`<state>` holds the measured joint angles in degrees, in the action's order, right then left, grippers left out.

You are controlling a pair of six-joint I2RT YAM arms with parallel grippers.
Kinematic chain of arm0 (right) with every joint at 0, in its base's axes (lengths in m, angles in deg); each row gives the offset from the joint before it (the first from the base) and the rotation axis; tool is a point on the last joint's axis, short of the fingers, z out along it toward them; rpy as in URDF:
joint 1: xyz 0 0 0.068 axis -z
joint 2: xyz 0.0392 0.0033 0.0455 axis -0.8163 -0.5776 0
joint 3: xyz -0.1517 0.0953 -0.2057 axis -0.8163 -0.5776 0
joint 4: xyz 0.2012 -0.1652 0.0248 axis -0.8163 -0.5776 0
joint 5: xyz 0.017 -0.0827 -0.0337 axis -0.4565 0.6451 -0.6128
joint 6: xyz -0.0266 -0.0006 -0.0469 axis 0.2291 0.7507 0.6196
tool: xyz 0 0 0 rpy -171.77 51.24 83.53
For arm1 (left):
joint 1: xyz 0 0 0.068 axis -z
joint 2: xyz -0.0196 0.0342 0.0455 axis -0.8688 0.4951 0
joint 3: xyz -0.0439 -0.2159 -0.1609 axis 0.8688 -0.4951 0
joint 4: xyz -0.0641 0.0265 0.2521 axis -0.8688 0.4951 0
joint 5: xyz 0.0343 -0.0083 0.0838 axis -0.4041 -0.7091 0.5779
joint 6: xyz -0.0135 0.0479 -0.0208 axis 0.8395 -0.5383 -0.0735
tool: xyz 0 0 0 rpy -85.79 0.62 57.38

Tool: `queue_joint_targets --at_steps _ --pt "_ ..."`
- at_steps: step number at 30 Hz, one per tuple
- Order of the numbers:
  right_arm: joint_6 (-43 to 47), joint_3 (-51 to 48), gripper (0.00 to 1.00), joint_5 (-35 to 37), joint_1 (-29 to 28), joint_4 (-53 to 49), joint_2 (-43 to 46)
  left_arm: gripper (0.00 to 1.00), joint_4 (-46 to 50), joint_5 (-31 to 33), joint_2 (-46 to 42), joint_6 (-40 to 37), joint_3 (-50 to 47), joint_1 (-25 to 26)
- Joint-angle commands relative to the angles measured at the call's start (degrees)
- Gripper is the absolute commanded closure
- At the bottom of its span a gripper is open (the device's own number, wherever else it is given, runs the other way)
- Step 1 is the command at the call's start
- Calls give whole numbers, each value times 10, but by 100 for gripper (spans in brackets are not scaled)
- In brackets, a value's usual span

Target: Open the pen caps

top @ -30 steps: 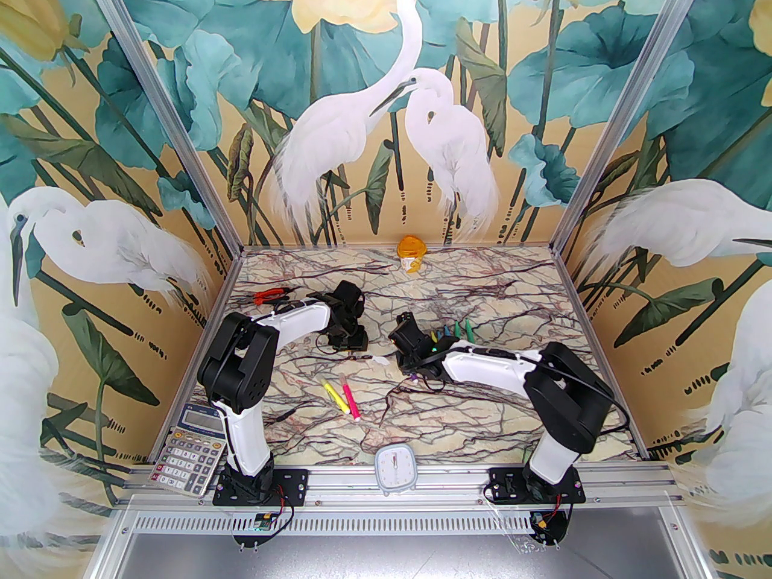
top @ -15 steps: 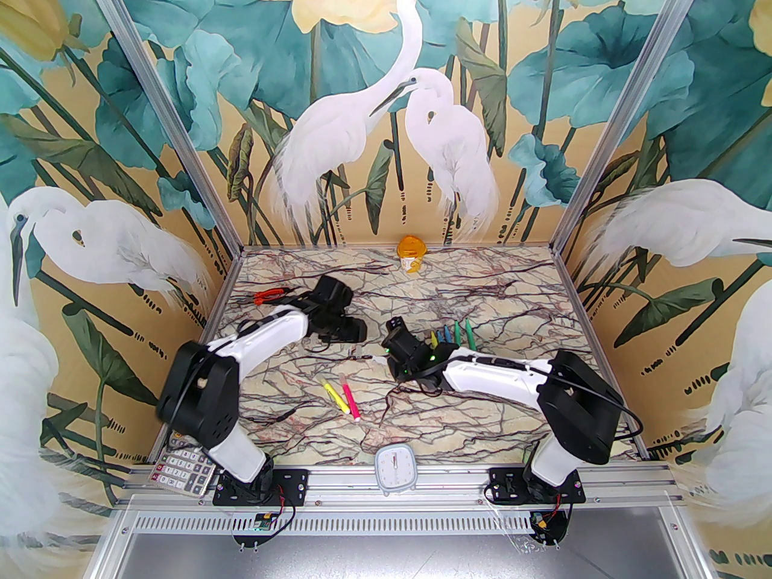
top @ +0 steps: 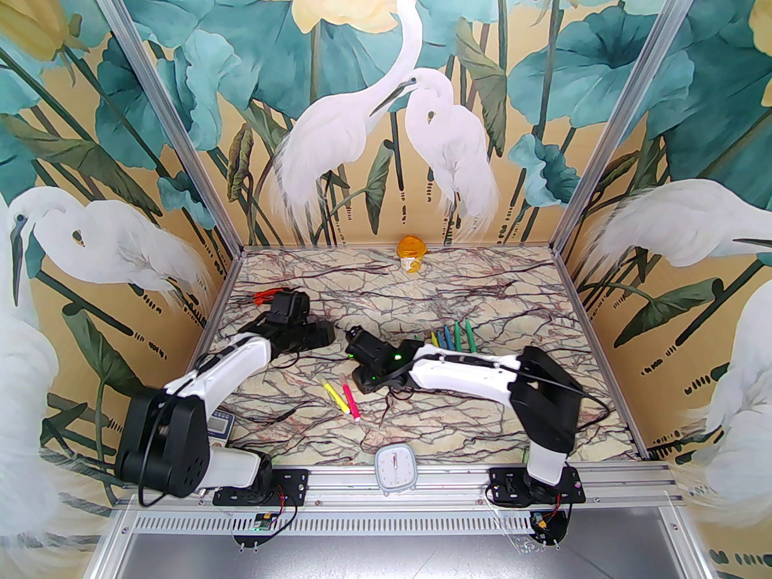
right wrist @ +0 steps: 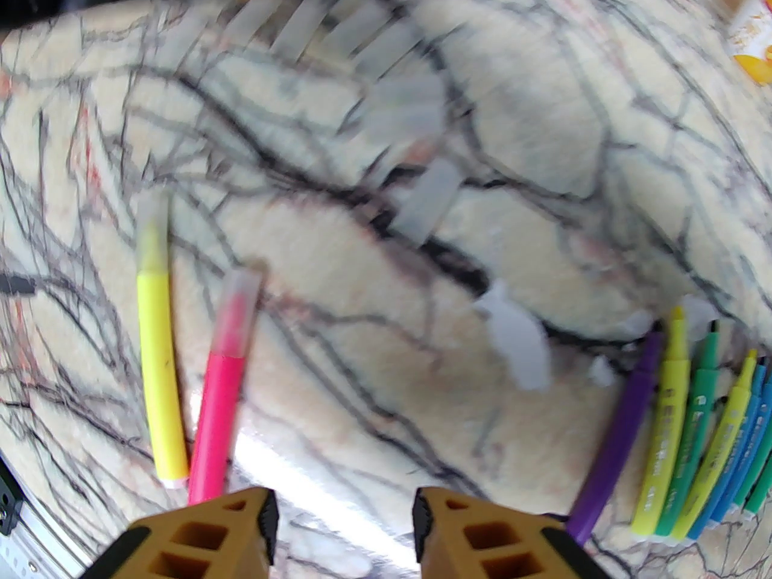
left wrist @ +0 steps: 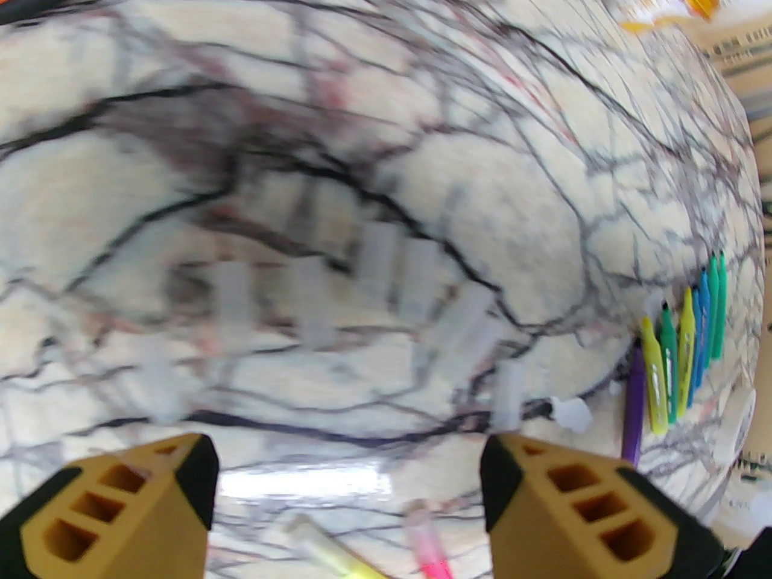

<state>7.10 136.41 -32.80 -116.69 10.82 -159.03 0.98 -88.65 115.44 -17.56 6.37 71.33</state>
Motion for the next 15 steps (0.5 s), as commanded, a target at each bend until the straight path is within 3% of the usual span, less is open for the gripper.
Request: queue_joint_targets --at_steps 1,15 --pt "-3 47 55 -30 -10 -64 -37 22 -35 39 -24 4 -19 -8" --pt "-14 166 55 -71 -20 -135 -145 21 -101 66 -47 6 -75 -12"
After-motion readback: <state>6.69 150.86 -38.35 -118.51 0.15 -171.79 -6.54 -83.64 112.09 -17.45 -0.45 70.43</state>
